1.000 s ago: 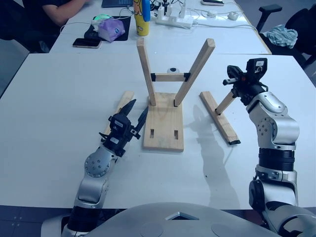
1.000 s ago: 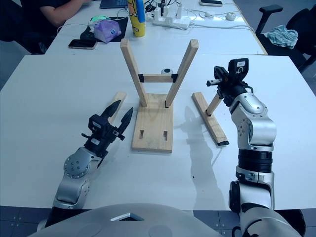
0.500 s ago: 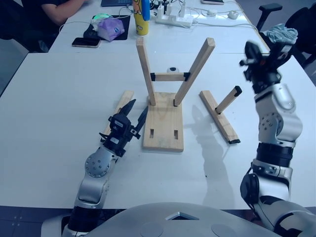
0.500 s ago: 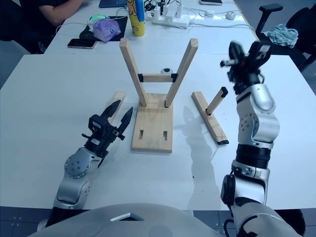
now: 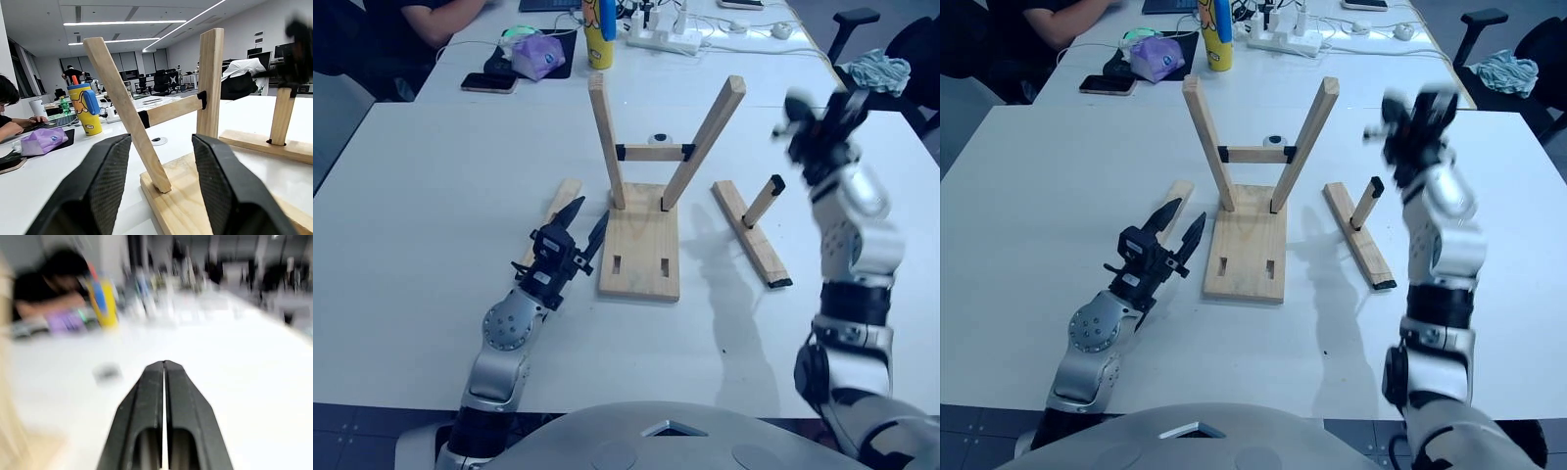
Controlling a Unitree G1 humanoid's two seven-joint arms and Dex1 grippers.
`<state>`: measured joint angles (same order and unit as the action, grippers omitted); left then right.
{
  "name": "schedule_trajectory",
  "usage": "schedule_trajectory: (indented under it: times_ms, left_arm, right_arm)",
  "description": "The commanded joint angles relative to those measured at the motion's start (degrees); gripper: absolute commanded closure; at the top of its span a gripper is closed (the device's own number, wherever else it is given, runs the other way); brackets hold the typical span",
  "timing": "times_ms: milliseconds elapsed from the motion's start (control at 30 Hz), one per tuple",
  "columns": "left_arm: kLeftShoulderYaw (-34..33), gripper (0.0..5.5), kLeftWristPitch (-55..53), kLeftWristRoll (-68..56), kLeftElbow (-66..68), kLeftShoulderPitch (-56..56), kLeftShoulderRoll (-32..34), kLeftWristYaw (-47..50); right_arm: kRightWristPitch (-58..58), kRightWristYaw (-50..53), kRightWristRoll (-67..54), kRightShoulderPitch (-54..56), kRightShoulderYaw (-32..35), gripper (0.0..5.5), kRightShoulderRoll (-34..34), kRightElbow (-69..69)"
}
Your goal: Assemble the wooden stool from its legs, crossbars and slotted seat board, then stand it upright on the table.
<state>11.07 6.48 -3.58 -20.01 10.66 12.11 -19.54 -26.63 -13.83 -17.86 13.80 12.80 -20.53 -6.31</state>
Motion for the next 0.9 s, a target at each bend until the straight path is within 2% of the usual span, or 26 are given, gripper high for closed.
schedule_trajectory:
  times_ms: [33, 333, 500, 600, 767, 900]
  left_arm:
    - [-0.53, 3.22, -0.72, -0.58, 0.21, -0.97, 0.70, -0.93]
    - [-0.25, 3.22, -0.93, -0.39, -0.04, -0.88, 0.25, -0.87]
    - [0.17, 3.22, -0.96, 0.83, 0.77, -0.91, -0.12, -0.06]
    - [-0.01, 3.22, -0.98, 1.41, 0.21, 0.20, -0.50, 1.01]
    - [0.01, 3.22, -0.47, 2.59, -0.50, 2.50, -1.40, 3.30]
    - [0.07, 3.22, -0.13, 3.32, -0.98, 3.94, -2.08, 4.83]
  right_arm:
    - [-0.66, -1.74, -0.12, 0.23, -0.89, 5.47, 0.29, 0.27]
    - [3.98, -1.03, 5.34, 2.67, -1.32, 5.47, -2.72, -1.05]
    - [2.02, -5.64, 4.87, 1.20, -2.10, 5.47, -5.13, 3.08]
    - [-4.80, -12.08, 1.67, 2.09, -2.43, 5.47, -9.39, 6.62]
    - [-26.45, -19.18, -4.84, 6.57, -3.11, 4.85, -18.35, 9.84]
    - [-39.96, -22.63, -8.53, 9.04, -5.83, 4.29, -22.39, 11.22]
